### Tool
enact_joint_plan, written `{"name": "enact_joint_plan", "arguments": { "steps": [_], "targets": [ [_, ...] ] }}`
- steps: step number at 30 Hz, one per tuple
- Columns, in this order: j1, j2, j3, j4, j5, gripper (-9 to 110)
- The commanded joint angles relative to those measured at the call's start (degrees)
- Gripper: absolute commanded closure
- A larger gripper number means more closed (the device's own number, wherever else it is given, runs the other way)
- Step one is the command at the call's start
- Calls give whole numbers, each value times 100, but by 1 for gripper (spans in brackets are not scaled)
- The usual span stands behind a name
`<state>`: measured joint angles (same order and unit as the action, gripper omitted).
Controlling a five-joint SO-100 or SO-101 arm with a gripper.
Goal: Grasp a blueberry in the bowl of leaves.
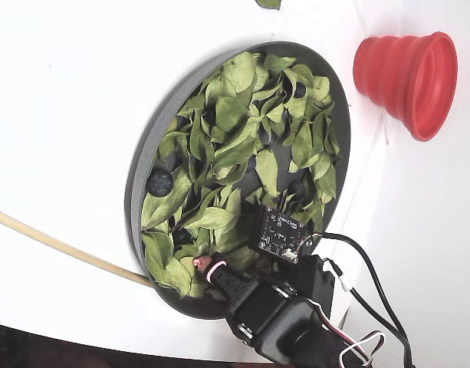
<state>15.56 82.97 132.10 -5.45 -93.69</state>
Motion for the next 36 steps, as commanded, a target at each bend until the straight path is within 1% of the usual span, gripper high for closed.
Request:
{"name": "enact_joint_plan", "arguments": {
  "steps": [1, 8, 17, 28, 36],
  "targets": [
    [26, -79, -123, -132, 35, 85],
    [-18, -185, -70, -246, 70, 90],
    [-18, -202, -88, -255, 70, 91],
    [26, 299, -9, -220, -70, 91],
    [44, 756, -18, 79, -70, 91]
  ]
}}
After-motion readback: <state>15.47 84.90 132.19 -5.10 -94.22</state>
